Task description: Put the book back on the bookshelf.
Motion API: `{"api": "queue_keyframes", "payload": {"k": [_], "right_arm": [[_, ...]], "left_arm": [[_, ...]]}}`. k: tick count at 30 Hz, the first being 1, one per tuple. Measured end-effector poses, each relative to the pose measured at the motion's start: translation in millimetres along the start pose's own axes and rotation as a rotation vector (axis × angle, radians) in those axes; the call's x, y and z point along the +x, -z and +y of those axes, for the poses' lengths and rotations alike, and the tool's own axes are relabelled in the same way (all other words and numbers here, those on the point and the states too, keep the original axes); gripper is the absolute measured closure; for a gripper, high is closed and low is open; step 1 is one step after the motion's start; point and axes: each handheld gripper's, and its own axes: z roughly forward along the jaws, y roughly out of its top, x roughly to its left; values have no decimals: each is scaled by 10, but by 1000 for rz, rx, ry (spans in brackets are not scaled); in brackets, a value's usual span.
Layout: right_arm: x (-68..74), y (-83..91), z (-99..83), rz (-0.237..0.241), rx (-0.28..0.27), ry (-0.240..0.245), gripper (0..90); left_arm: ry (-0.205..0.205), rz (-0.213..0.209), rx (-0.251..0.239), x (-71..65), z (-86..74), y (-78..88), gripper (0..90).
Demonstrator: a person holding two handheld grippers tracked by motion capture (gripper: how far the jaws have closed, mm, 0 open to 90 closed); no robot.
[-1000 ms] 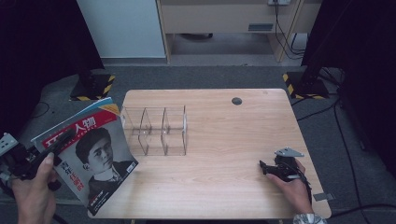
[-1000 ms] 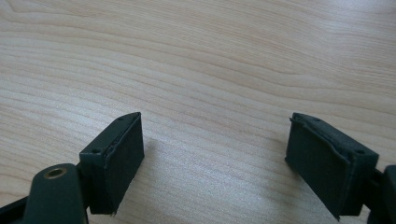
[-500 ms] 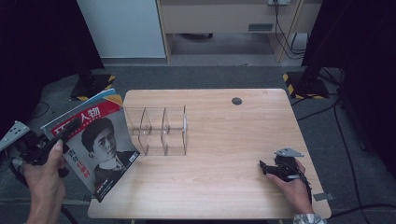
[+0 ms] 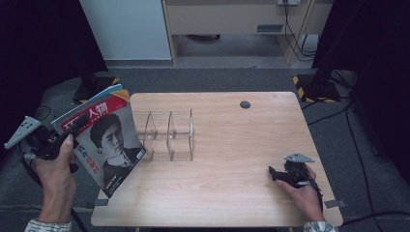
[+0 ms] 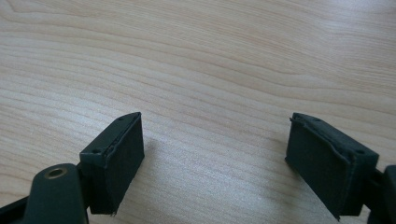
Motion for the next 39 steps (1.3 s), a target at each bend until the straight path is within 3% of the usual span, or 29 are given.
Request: {"api": "queue_keyframes", "payload": {"k": [39], "right_arm": [[-1, 2, -3, 3, -1, -1, 192]], "left_arm": [[-21, 23, -18, -4, 84, -350, 868]]}}
